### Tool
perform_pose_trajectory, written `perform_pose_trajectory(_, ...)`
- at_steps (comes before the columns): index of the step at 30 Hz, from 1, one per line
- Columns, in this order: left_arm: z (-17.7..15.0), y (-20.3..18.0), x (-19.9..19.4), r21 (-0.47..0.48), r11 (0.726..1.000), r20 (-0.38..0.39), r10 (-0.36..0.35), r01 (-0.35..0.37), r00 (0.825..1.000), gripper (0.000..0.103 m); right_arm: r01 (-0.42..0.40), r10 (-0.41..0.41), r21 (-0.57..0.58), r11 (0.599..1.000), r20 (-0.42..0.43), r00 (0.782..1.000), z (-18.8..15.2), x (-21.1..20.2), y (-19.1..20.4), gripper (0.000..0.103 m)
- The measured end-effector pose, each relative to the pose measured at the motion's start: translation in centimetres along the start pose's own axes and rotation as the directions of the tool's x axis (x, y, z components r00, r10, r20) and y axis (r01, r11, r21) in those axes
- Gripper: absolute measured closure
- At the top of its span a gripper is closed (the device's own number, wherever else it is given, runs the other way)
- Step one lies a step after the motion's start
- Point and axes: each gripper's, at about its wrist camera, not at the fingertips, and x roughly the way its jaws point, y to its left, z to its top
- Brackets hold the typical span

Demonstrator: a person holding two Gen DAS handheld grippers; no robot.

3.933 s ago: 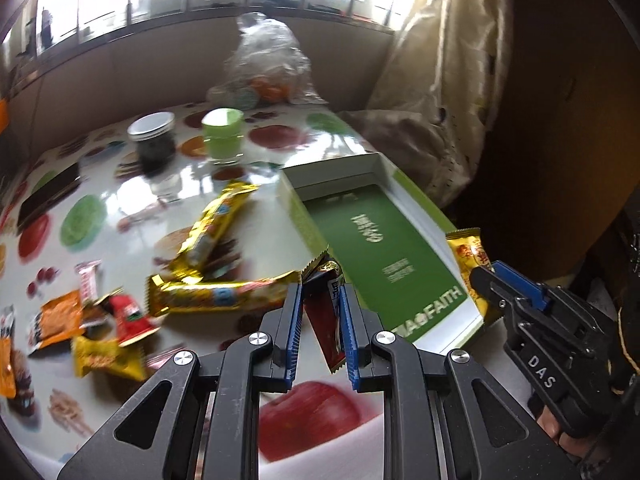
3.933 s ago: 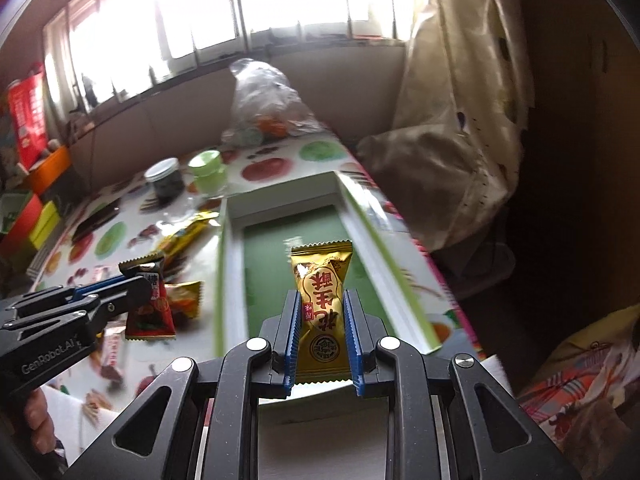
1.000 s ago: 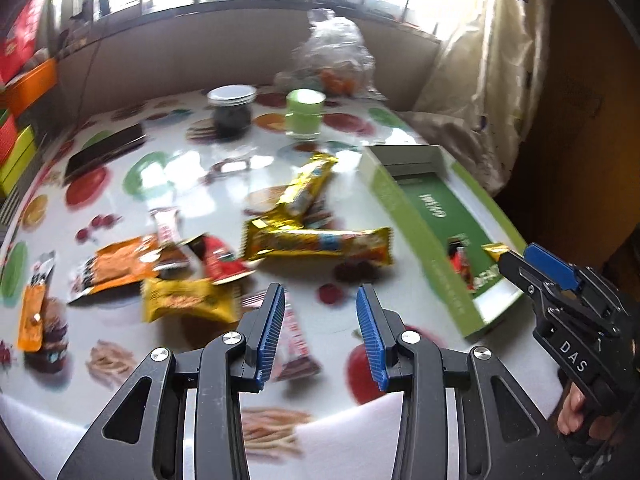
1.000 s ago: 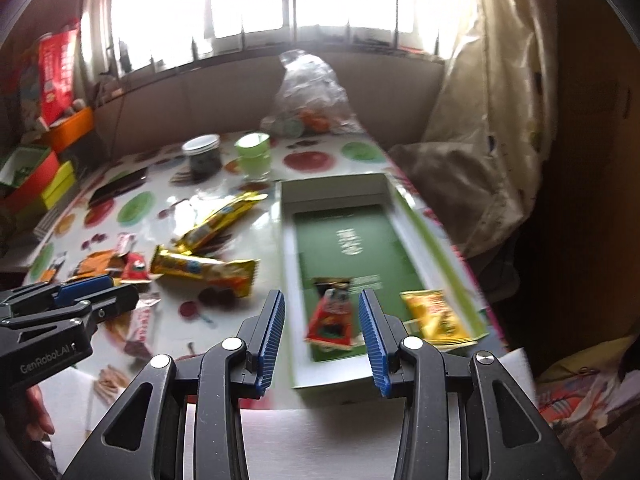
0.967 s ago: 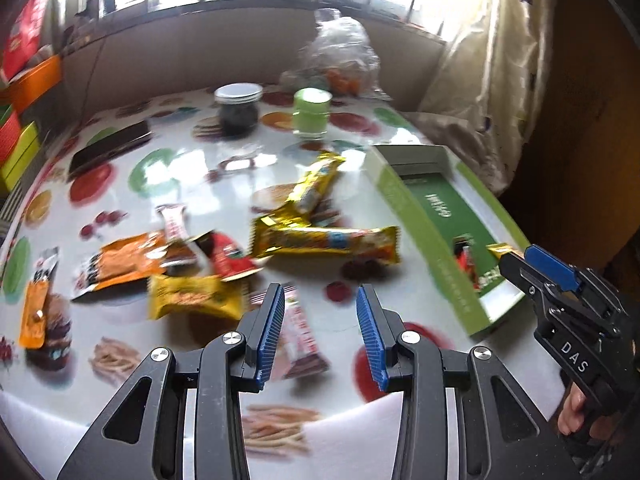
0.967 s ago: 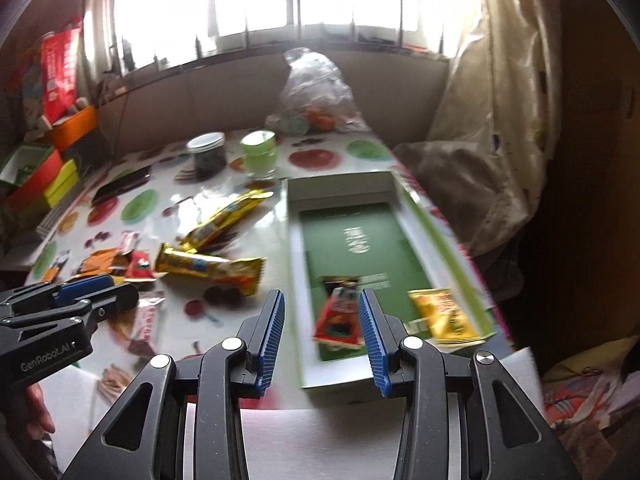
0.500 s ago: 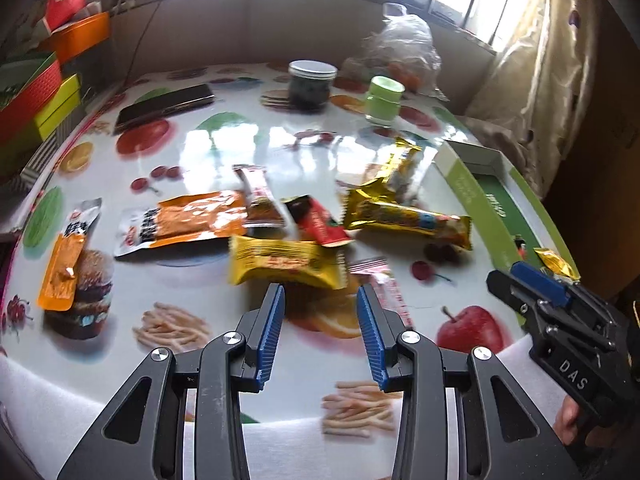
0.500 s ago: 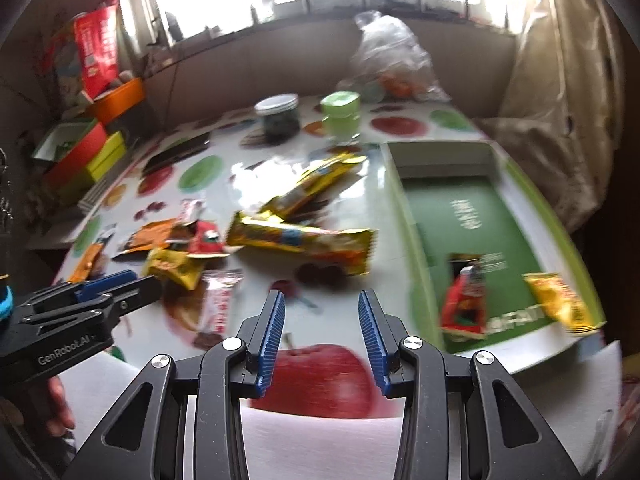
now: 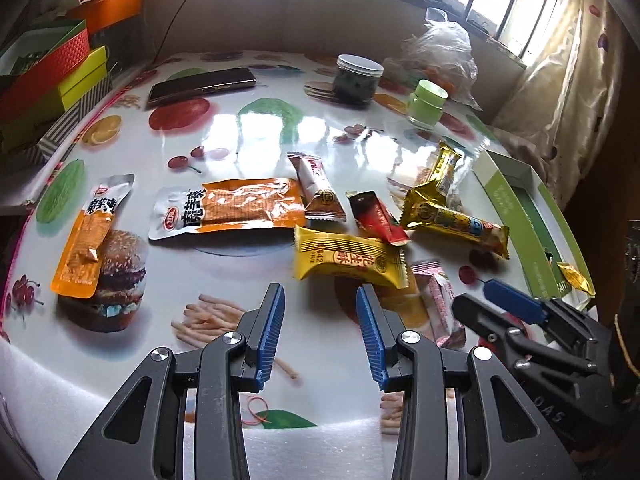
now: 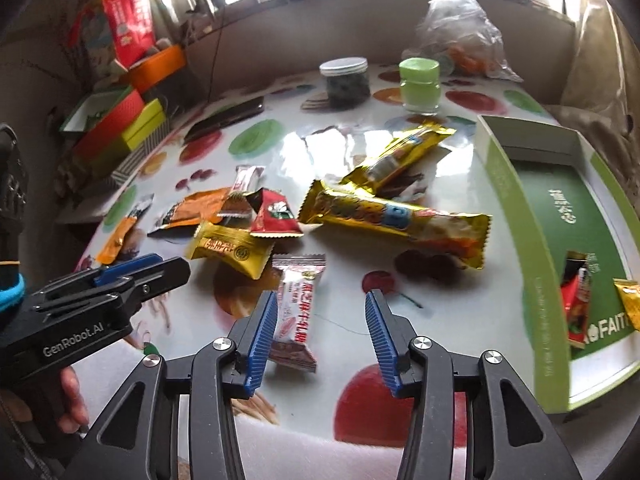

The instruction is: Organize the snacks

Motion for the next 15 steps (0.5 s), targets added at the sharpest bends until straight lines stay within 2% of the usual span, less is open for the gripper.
perform_pose_trajectory(11,0.3,0.7,0.3,-0.009,1.0,-0.006,-0.008,0.008,1.0,0.064,0.036,-0.038,-0.057,0.998,-0.043,0.998,0.1,1.3,1.2,0.058)
perform_pose_trajectory(12,0.3,0.7,0.4,-0.009,1.0,-0.008,-0.01,0.01,1.0,0.064,0.051,-0.054,-0.059,0.997,-0.05,0.997,0.0,1.5,1.1,0.058)
perform_pose_trajectory(13,0.4,0.7,0.5,-0.011,1.0,-0.01,-0.011,0.011,1.0,0.064,0.063,-0.066,-0.063,0.996,-0.04,0.997,-0.1,1.4,1.0,0.064)
perform_pose_trajectory(15,0.6,0.7,0.7,-0.002,1.0,-0.012,-0.01,0.01,1.0,0.064,0.058,-0.06,-0.056,0.997,-0.041,0.997,0.0,1.3,0.8,0.067)
